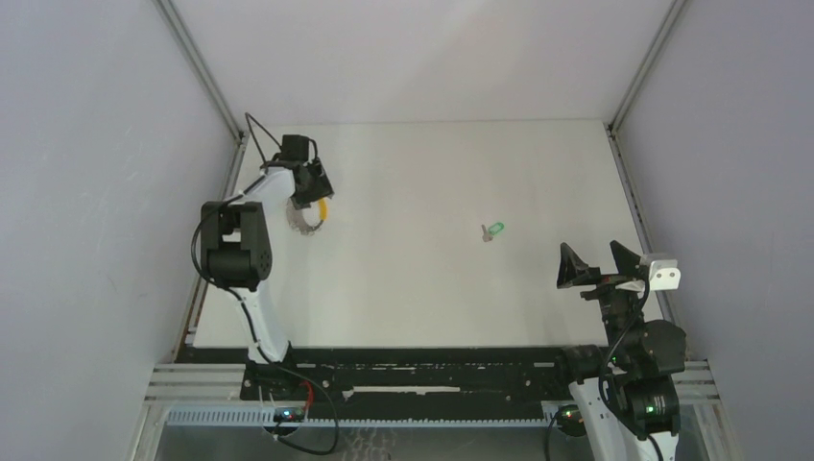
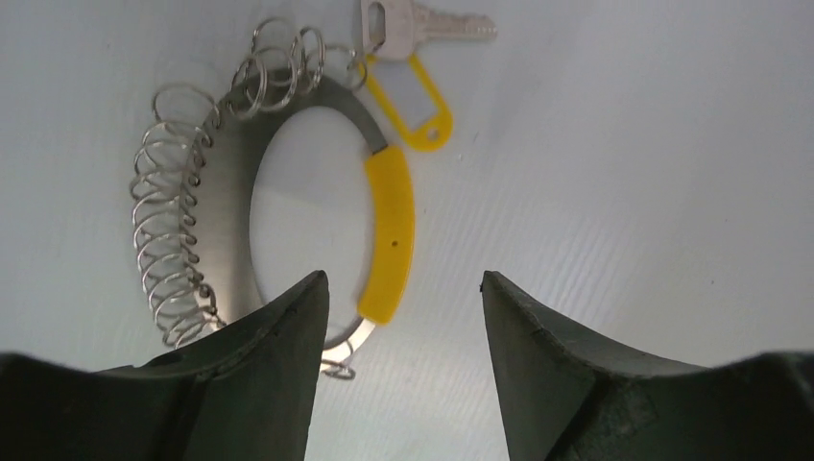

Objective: Put the keys on the keyring

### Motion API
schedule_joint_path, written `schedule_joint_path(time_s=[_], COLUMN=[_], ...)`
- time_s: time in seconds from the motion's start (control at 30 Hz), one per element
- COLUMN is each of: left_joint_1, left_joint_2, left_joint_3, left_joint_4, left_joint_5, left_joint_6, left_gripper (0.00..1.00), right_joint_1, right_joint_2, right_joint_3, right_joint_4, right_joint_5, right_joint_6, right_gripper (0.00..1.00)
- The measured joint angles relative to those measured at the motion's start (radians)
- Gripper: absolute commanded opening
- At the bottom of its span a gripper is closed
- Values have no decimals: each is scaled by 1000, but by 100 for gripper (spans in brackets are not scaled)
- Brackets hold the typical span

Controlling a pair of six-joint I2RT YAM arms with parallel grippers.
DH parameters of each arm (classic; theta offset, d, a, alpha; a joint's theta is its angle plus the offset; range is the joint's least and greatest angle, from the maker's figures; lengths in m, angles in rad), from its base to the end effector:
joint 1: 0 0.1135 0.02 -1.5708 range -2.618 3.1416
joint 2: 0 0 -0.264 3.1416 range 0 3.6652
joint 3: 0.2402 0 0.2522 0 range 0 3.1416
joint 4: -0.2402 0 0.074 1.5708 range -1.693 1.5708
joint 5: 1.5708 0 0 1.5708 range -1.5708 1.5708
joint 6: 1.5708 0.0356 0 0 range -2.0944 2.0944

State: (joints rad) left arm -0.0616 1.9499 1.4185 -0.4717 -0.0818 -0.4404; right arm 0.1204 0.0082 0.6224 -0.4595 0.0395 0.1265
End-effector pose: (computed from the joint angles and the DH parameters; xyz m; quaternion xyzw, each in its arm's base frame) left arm 0.4175 -0.0228 0.1940 -0.1918 0.9399 -0.0315 0.2808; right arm 0.0298 0.0022 0.3228 0.0170 0.6502 0.0808 0.7553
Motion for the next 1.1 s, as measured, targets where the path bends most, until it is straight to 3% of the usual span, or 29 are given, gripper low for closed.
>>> schedule_joint_path(time_s=[0.2,0.37,0.7,0.9,1.1], left_joint_1=[17,16,-13,-144,-368], left_joint_2=[70,95,71,-20,-134], left_joint_3=[33,33,-44,-197,-354], left_joint_4=[26,33,142,201,211], left_joint_5=[63,125,214,252,281], left_joint_6=[-69,-116,-151,-143,-121], left_gripper=[73,74,62,48,46], right_joint_1=[1,2,6,10,19], right_joint_2=[0,0,0,0,0], right_joint_3=[-3,-3,-3,-3,-3], right_joint_4=[0,0,0,0,0], right_joint_5=[0,0,0,-5,-15], right_joint_6=[0,0,0,0,-1], right_gripper=[100,100,100,100,100])
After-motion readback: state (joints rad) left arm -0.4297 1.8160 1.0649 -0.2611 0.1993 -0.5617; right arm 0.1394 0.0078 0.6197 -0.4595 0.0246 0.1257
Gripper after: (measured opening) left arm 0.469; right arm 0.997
